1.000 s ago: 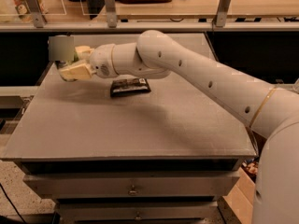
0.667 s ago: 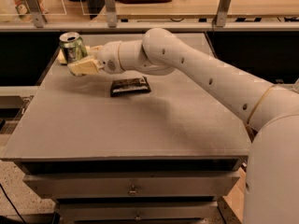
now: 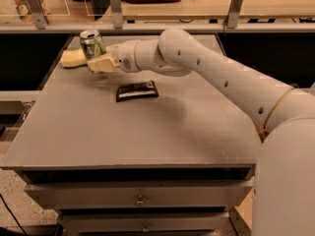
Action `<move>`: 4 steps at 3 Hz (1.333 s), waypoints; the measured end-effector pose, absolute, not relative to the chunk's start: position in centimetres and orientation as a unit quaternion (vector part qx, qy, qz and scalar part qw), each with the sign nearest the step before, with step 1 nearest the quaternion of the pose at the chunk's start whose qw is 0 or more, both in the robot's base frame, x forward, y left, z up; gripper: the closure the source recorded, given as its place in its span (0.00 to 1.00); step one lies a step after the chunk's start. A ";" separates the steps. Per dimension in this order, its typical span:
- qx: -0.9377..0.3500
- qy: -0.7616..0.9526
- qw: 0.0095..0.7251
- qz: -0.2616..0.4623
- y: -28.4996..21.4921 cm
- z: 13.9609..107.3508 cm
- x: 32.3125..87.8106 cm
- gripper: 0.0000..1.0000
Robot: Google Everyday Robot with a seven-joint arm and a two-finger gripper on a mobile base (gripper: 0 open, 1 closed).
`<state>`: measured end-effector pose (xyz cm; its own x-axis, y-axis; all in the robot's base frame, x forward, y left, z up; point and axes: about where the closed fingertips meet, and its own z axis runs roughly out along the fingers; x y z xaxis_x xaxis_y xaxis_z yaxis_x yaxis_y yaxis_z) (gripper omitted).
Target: Move green can near sponge
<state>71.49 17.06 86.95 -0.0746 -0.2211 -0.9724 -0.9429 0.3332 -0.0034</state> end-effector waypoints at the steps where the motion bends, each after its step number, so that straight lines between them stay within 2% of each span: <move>1: -0.443 0.649 0.513 0.345 16.4 86.7 72.7 0.60; 3: -0.435 0.657 0.516 0.336 16.5 85.5 73.6 0.13; 4: -0.436 0.661 0.512 0.334 16.6 84.9 73.6 0.00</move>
Offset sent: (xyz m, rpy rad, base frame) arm 0.0273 -0.0162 -0.0154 -0.0020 -0.0016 -0.0906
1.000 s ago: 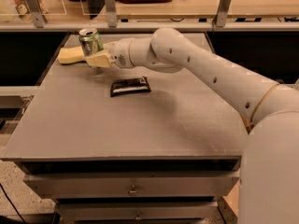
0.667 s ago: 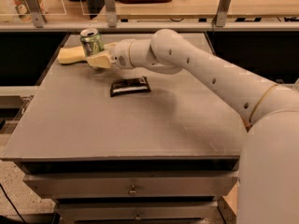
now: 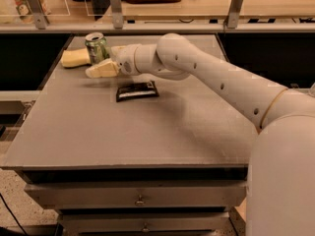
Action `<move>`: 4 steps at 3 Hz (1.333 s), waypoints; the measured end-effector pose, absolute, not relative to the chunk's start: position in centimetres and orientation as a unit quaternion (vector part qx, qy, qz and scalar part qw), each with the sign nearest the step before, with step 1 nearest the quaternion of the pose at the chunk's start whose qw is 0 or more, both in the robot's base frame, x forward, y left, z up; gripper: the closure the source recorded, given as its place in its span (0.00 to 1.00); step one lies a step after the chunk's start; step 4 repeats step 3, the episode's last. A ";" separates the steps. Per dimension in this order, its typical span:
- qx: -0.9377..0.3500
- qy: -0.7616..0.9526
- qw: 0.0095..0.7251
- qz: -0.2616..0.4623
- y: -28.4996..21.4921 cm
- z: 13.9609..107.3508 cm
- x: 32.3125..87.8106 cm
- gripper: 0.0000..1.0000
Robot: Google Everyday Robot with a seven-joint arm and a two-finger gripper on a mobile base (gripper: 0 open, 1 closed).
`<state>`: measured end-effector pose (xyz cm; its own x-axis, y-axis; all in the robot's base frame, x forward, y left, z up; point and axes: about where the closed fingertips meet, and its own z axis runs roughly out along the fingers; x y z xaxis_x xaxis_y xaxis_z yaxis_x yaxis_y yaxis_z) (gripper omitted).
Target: Move green can near sponge
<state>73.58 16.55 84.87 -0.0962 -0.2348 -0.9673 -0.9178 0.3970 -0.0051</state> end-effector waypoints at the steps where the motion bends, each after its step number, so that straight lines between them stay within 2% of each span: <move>1: -0.443 0.665 0.505 0.327 16.5 84.7 73.4 0.00; 2: -0.437 0.681 0.505 0.299 11.4 86.8 71.8 0.00; 4: -0.435 0.683 0.507 0.296 10.9 87.0 71.8 0.00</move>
Offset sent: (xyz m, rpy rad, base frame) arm -0.0120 -0.0516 0.0159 -0.0983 0.0082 -0.0563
